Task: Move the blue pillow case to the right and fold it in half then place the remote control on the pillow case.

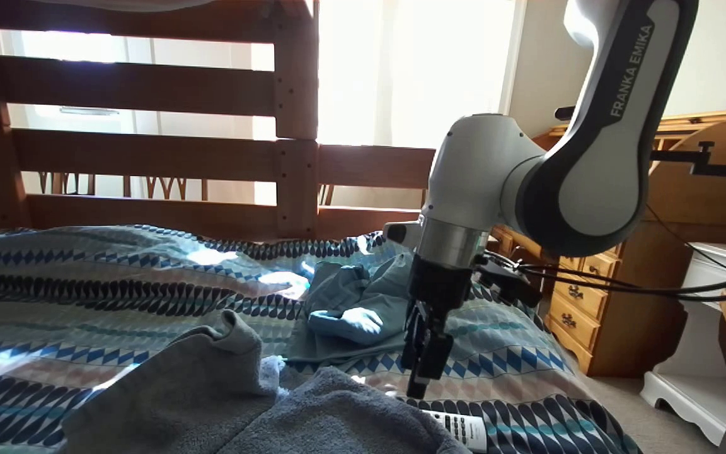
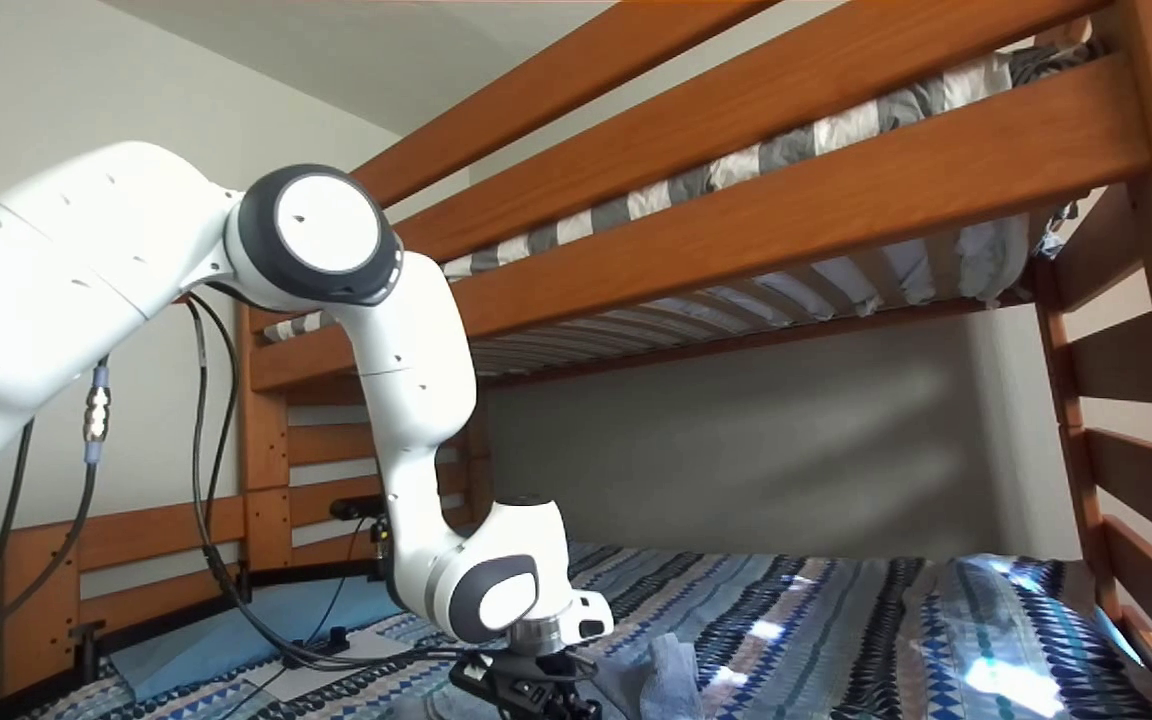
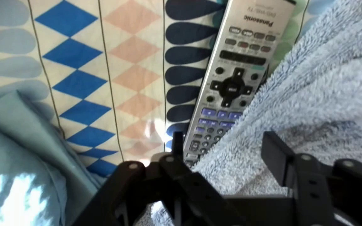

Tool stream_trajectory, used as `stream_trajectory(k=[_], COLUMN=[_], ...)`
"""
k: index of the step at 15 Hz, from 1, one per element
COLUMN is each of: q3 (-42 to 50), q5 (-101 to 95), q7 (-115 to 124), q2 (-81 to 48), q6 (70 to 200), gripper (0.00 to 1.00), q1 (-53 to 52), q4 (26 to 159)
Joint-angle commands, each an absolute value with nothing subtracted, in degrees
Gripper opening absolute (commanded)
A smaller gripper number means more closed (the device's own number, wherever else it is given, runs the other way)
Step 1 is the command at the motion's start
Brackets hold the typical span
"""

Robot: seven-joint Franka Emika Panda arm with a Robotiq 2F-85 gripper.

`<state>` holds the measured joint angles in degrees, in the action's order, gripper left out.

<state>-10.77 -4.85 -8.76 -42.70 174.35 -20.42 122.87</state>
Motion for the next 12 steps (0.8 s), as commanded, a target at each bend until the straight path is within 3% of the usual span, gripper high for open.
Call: stream_trajectory(k=[1,2,5,12], q3=[-12.88,-6.75,-6.75,-6.27], q5=[-5.25,-6.59,-6.84,-8.71], q7=[-7.42,-4.71,-5.14,-4.60], q2=[-39.95,-38.90,-38.76,-40.21], q6=[173.39,173.98,170.84,165.32], gripper=[0.42,0.92,0.99,1.00], q1=[-17.78,-23.49,-23.96,-27.78], q4=[124.54,124.82,125.47,126.58])
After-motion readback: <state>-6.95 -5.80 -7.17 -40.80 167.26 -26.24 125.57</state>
